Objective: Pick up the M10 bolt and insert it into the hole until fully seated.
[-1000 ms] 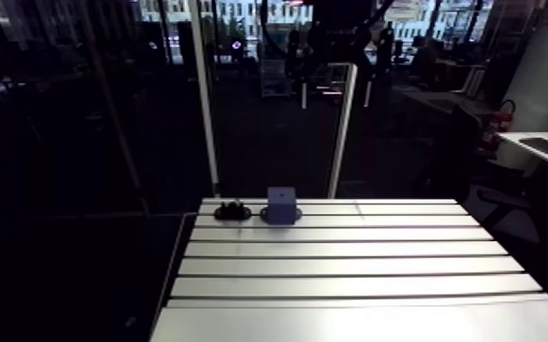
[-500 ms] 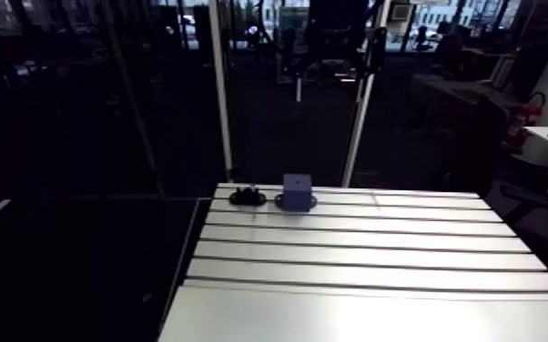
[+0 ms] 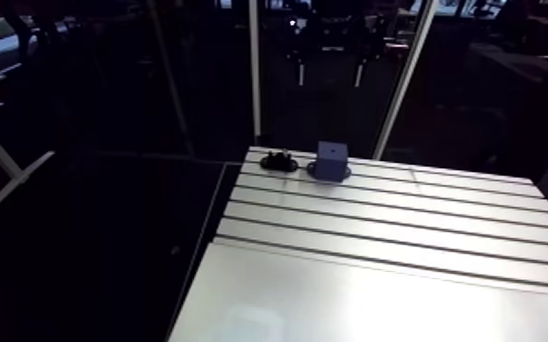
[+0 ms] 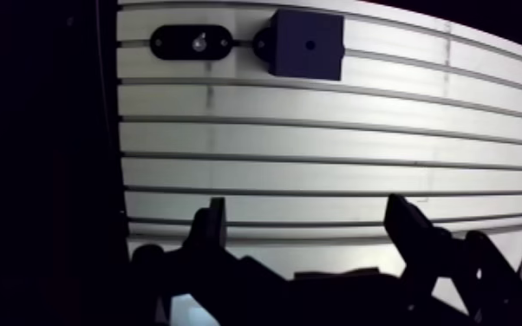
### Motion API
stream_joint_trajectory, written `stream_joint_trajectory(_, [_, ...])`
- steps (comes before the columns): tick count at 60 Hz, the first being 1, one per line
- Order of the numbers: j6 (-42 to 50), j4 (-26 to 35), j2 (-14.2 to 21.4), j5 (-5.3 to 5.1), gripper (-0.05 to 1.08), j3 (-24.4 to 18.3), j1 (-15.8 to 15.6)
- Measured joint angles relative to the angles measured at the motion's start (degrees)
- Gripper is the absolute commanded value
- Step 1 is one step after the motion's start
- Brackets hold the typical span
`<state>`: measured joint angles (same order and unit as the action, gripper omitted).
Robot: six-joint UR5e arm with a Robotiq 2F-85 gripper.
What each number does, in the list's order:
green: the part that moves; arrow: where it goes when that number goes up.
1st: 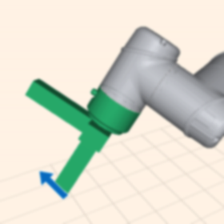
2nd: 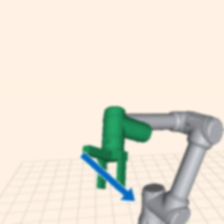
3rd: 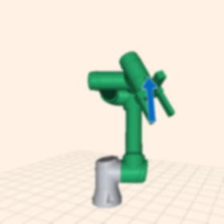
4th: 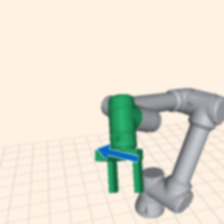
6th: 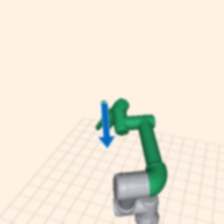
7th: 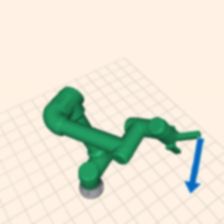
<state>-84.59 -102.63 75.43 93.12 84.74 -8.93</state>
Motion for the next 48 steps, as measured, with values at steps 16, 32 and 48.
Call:
stream_joint_trajectory(16, [1.53, -9.52, -4.13, 0.31, 0.04, 1.85, -2.01])
stream_joint_trajectory(32, [1.92, -17.7, -8.4, -0.15, 0.16, 2.72, -2.66])
stream_joint_trajectory(48, [1.7, -20.35, -10.9, -1.43, 0.32, 2.2, -2.5])
